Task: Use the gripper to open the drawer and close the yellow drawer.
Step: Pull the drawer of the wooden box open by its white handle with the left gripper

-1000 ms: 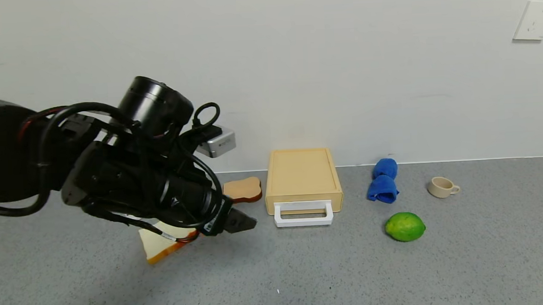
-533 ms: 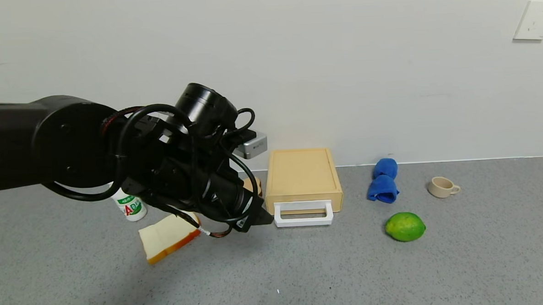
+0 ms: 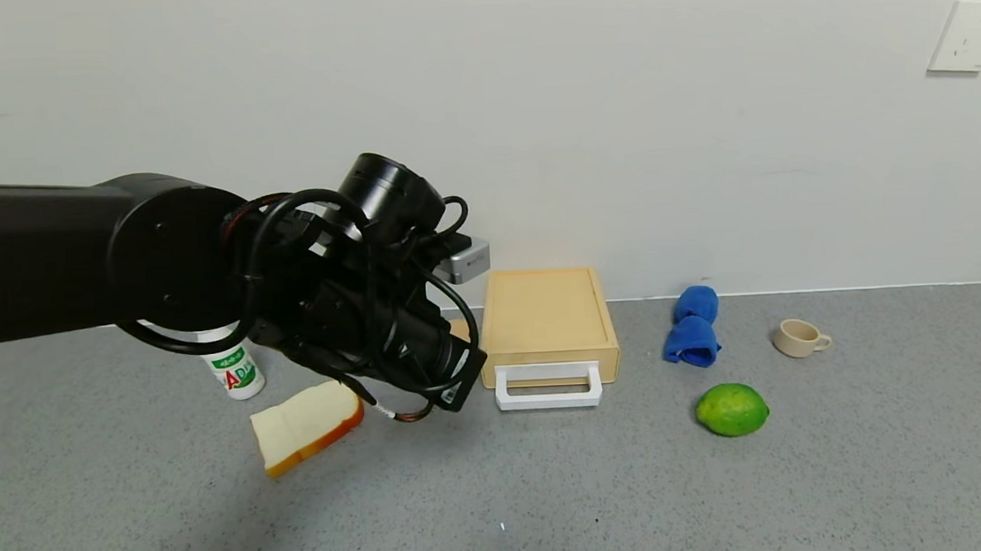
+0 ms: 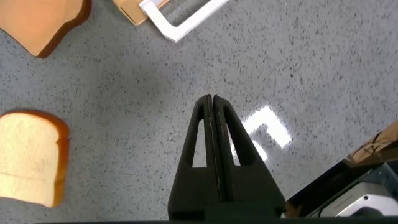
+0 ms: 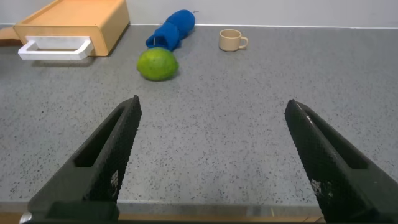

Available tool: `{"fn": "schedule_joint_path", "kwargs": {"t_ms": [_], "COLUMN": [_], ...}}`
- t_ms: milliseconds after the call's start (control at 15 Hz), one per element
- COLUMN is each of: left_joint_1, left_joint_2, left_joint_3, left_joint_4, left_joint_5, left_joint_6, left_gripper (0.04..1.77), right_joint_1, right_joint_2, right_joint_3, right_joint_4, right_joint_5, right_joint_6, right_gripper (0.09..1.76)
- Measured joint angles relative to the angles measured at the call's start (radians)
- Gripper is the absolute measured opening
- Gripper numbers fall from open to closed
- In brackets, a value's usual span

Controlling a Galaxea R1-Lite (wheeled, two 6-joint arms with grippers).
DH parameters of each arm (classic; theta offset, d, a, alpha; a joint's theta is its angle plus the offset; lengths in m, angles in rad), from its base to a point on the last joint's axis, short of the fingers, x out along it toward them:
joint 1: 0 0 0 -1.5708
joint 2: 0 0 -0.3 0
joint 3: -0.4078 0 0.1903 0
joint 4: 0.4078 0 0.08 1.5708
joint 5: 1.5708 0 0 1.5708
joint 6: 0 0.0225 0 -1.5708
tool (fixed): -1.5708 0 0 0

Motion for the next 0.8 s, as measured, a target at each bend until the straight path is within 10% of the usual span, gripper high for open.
{"fn": "schedule_joint_path", "kwargs": {"t_ms": [800], "left_joint_1": [-0.048], "left_joint_2": [0.316], "left_joint_3": [-0.41], "left_joint_4": [0.071], "left_joint_5": [0.005], "left_joint_6": [-0.437], "left_gripper": [0.11], "right_joint_1": [0.0], "right_joint_2": [0.0], "right_joint_3": [0.0], "right_joint_4": [0.0], "right_joint_5": [0.0], "right_joint_6": [0.0], "right_gripper": [1.7]}}
